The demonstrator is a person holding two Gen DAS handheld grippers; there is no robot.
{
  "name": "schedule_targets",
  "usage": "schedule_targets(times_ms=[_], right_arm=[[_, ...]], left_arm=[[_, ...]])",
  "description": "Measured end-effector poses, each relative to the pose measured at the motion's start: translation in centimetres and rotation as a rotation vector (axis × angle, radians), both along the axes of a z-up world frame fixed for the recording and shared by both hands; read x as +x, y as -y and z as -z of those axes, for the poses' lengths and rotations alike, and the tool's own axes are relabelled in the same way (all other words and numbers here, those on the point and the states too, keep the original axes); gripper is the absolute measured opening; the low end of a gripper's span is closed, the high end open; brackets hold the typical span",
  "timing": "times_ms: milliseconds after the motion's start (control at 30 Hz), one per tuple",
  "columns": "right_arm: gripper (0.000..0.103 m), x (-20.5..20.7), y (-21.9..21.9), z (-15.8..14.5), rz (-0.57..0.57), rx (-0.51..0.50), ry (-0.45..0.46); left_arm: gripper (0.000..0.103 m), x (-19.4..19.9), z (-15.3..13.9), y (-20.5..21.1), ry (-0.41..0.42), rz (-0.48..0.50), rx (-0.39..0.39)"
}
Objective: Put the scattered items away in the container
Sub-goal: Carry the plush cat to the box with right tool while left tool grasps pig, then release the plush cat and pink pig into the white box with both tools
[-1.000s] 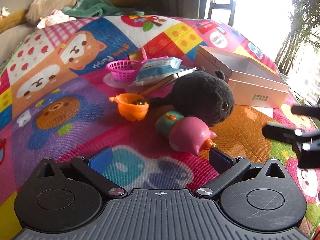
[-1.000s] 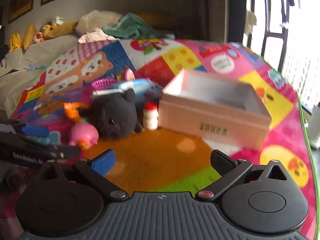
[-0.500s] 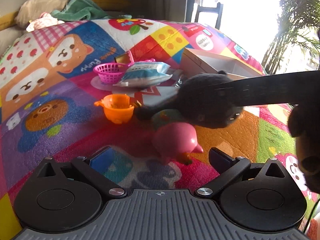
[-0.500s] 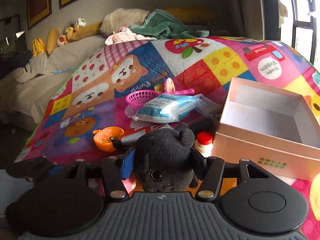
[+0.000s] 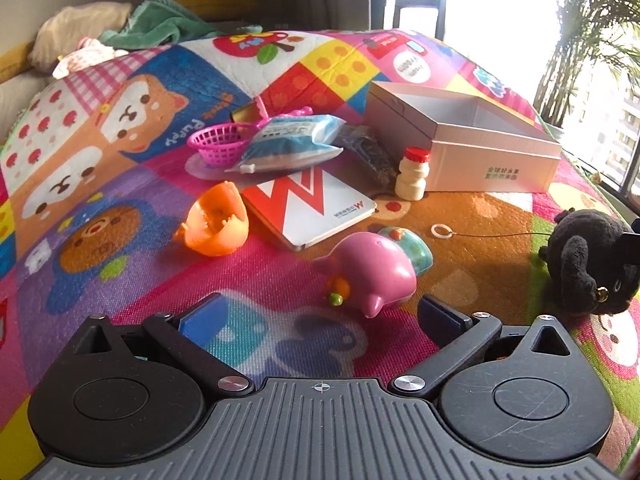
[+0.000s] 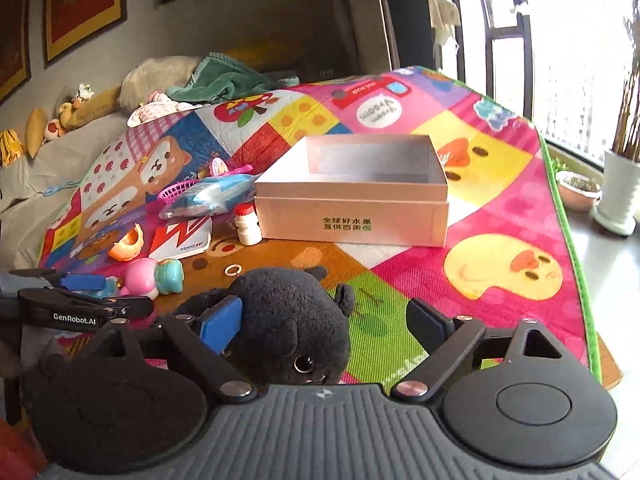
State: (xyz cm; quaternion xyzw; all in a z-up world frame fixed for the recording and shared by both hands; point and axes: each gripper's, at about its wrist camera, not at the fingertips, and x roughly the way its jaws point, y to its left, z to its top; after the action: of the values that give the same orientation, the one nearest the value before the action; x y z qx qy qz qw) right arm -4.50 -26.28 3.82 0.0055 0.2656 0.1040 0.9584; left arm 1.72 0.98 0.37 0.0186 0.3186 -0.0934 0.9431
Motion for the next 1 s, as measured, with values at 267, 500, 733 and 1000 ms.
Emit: schedule_targets(times_ms=[267,500,733,1000], right_arm=[[0.099,-0.8,-0.8,0.5,-0.039,-0.033,0.022],[0.103,-1.5,-1.8,0.8,-0.102,-0.071,0.035],[0.102,-0.2,-4.1,1.1,-0.163,-0.081,0.039],[0.068,0.2,-2.6,-2.3,-0.19,-0.053,-0.018]], left_arm=[[0.103,-0.3,-0.9,2.6,0.089,0.112,0.076],[0.077,1.8,-0.7,3.5,0.06,0.156,0.108],[0.066,1.5,-0.5,3.7,0.056,0.18,0.117],[0.054,-1.5,-3.1,4.7,0.141,0.279,0.141]])
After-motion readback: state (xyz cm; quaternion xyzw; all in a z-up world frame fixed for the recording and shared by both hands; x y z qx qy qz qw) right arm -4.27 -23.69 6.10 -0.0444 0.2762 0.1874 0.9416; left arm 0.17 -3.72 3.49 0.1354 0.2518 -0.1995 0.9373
